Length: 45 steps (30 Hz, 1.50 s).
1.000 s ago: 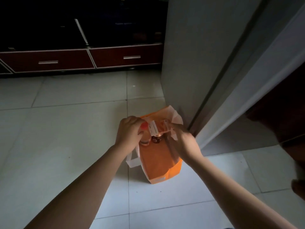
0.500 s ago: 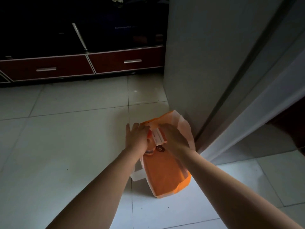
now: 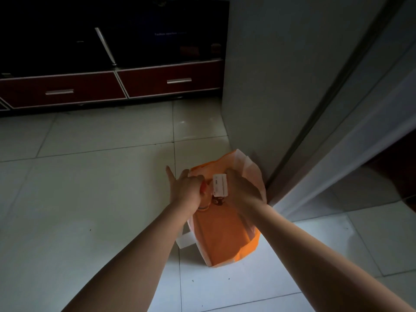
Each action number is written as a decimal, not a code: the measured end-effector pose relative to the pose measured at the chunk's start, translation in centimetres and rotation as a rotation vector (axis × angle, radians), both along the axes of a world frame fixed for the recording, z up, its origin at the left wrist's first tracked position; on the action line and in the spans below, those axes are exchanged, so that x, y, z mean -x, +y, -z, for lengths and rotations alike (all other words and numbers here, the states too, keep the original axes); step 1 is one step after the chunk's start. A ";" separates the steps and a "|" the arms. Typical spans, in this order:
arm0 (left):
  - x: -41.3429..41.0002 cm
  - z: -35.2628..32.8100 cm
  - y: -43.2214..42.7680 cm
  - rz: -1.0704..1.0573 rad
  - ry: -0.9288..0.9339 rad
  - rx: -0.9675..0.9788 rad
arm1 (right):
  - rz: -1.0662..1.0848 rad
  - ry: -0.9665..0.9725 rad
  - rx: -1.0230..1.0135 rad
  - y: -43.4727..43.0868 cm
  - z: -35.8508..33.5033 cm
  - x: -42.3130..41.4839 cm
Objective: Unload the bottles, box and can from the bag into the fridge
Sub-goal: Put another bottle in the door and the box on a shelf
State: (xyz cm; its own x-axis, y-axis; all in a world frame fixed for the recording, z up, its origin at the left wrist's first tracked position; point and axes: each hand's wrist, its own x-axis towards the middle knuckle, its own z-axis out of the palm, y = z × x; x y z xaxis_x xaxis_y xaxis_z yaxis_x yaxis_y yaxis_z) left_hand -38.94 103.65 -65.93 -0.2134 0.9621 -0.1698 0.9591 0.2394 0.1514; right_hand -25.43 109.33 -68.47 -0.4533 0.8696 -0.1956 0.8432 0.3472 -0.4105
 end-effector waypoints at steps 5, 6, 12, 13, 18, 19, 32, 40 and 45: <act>-0.3 -0.7 -1.0 0.000 0.015 0.032 | 0.062 0.017 0.038 -0.7 -1.4 -0.6; -0.3 -0.9 -1.3 0.007 0.019 0.039 | 0.057 0.015 0.039 -0.9 -1.4 -0.7; -0.8 -1.3 -2.7 0.001 0.073 0.085 | -0.019 -0.012 0.003 -2.3 -1.7 -1.6; -0.8 -1.2 -2.8 -0.001 0.085 0.099 | -0.020 -0.023 0.010 -2.4 -1.7 -1.6; -1.2 -1.0 -3.1 0.014 0.153 0.112 | -0.017 0.027 0.107 -2.6 -1.9 -1.7; -1.3 -0.9 -3.1 0.028 0.168 0.107 | -0.017 0.029 0.153 -2.7 -1.7 -1.6; -1.9 -0.2 -3.5 -0.007 0.122 0.103 | -0.074 -0.192 0.172 -4.5 -1.9 -3.5; -0.7 -1.0 -3.9 -0.058 0.026 0.050 | -0.105 -0.271 0.228 -5.1 -1.5 -3.5; 0.0 -2.0 -4.2 -0.102 -0.136 -0.107 | -0.110 -0.326 0.287 -5.4 -1.5 -3.4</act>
State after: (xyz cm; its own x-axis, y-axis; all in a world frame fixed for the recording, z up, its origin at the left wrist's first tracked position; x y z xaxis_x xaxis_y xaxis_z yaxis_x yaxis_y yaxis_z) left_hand -38.94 99.41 -63.92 -0.2931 0.9507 -0.1013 0.8993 0.3101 0.3083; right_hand -22.07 103.93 -66.99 -0.4142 0.7096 -0.5700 0.9091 0.3526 -0.2218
